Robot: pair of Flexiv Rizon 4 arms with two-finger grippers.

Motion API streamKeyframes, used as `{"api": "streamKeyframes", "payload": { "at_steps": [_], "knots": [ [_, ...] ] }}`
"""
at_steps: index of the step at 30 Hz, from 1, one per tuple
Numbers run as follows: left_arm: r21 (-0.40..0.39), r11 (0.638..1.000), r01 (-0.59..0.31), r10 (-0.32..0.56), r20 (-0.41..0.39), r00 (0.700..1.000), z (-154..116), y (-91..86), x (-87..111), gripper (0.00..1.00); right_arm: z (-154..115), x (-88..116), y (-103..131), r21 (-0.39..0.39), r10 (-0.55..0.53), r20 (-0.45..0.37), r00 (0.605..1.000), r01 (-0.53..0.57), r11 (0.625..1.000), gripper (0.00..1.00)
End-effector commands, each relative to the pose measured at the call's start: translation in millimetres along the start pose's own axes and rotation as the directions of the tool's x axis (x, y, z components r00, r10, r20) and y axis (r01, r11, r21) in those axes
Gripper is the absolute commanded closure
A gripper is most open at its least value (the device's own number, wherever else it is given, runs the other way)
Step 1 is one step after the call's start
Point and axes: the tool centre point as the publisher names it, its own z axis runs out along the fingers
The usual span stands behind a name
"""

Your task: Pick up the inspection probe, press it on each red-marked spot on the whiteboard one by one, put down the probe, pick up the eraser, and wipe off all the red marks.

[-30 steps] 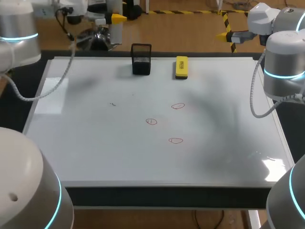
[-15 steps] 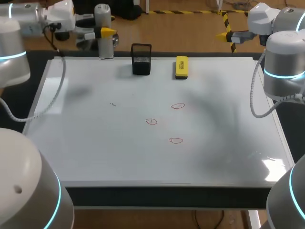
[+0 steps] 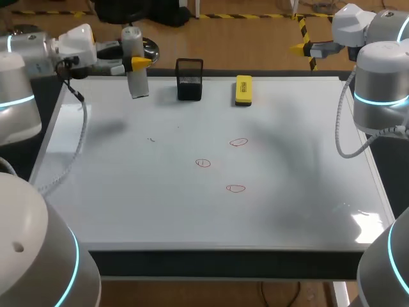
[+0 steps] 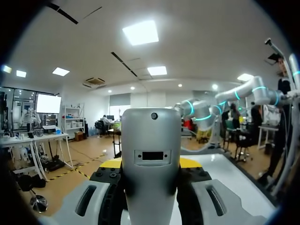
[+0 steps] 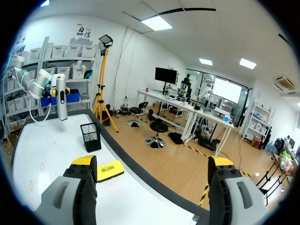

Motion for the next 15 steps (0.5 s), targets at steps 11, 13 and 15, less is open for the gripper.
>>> {"api": "streamKeyframes", "payload": {
  "at_steps": [11,13,15],
  "knots": [
    [0.017,1.000,0.022,-0.022,0.012,1.000,-6.8,30.0,2.9,1.00,0.4,-0.5,0.1,0.001,0.000,-0.001,1.000,0.000,1.000,0.00],
    [0.020,0.999,0.028,-0.028,0.011,1.000,-7.0,32.1,3.5,1.00,0.4,-0.5,0.1,0.001,0.000,-0.001,1.000,0.000,1.000,0.00],
    [0.023,0.999,0.031,-0.031,0.010,0.999,-7.2,34.7,3.9,1.00,0.4,-0.5,0.1,0.001,0.000,-0.001,1.000,0.000,1.000,0.00]
  ]
}}
